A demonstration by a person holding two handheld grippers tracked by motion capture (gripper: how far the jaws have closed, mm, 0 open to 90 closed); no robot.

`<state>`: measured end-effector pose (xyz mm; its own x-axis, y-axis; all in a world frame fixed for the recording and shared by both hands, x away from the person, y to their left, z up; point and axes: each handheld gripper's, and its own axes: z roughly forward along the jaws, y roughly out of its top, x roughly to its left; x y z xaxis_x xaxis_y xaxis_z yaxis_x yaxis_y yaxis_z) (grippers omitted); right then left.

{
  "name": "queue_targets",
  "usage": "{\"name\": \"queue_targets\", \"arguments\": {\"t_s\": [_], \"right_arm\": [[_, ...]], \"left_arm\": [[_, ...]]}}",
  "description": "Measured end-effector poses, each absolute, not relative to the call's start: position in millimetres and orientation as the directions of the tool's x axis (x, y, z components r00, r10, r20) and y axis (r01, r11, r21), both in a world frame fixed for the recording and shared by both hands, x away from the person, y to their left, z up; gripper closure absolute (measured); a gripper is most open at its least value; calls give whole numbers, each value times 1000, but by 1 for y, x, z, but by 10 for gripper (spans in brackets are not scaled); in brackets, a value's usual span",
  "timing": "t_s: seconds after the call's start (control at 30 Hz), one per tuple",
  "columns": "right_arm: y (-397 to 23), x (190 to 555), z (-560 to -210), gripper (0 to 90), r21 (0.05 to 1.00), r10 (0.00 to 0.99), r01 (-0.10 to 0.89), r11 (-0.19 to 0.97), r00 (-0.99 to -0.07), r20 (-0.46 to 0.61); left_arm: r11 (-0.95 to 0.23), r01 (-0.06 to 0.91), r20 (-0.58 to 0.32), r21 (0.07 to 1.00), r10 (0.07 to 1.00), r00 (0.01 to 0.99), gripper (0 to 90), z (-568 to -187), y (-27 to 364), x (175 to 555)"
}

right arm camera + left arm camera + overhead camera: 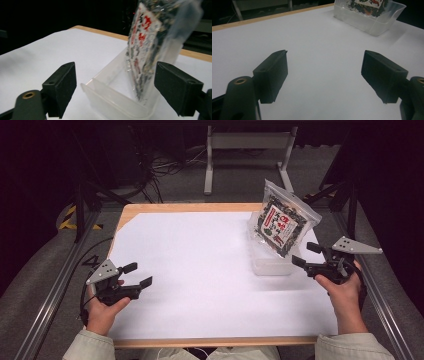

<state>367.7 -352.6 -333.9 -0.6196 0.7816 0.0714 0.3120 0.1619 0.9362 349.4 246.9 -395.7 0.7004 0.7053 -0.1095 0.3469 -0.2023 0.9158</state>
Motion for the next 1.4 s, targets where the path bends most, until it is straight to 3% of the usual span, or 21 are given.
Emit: {"name": "queue_targets", "arguments": {"t_s": [0.57, 1.03, 1.4], "right_arm": [[-315, 351, -381, 188, 912, 692, 325, 250, -719, 66], [-303, 354, -427, 203, 880, 690, 366, 302, -721, 64], [-305, 359, -434, 208, 880, 693, 381, 285, -716, 85]], "left_arm": [[-198, 348, -111, 916, 710, 696, 212, -411, 250, 341], [-199, 362, -116, 911, 717, 687, 203, -424, 251, 343], [-205, 365, -111, 908, 722, 683, 199, -427, 252, 345]]}}
